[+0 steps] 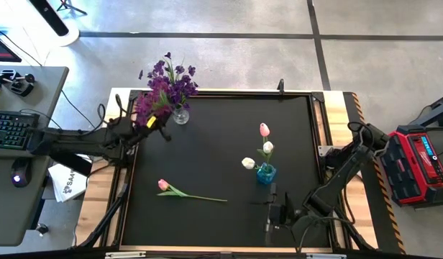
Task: Sort flowers into vase by color
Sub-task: Put the purple flowers into the transparent white vase
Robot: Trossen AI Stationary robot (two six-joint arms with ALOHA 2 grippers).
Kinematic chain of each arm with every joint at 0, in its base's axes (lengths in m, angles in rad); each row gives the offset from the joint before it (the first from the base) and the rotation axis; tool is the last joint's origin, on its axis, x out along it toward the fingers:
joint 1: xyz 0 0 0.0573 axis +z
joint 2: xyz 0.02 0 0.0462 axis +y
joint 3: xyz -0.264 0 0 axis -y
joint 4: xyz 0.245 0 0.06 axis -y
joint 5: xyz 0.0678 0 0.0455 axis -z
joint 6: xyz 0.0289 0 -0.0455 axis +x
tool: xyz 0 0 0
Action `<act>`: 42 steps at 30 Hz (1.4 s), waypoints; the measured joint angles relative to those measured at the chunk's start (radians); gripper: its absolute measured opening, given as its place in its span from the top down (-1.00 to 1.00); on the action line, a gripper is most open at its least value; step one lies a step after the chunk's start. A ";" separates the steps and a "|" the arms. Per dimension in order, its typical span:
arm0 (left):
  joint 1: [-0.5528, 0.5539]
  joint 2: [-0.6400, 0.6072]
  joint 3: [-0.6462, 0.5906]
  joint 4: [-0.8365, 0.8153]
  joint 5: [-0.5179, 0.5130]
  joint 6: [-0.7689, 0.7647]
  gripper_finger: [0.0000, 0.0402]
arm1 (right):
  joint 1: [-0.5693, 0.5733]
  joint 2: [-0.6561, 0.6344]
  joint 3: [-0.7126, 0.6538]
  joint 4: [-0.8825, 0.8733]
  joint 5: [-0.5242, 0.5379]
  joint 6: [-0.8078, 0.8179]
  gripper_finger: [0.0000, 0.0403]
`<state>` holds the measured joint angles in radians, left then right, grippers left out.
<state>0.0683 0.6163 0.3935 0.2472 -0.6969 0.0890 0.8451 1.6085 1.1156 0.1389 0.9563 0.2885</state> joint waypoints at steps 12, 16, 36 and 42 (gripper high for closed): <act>0.168 0.006 0.000 0.043 0.006 0.096 0.95 | -0.003 0.000 0.000 0.000 -0.004 0.018 -0.01; 0.225 0.027 0.001 0.044 0.061 0.086 0.95 | -0.003 0.000 0.000 0.000 -0.004 0.018 -0.01; 0.320 0.235 0.001 0.006 0.157 -0.101 0.95 | -0.003 0.000 0.000 0.000 -0.007 0.026 -0.01; 0.343 0.280 0.002 -0.017 0.148 -0.163 0.88 | -0.003 0.000 0.000 0.000 -0.008 0.026 -0.01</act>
<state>0.4109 0.8961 0.3950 0.2302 -0.5491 -0.0744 0.8421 1.6089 1.1156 0.1387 0.9482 0.3141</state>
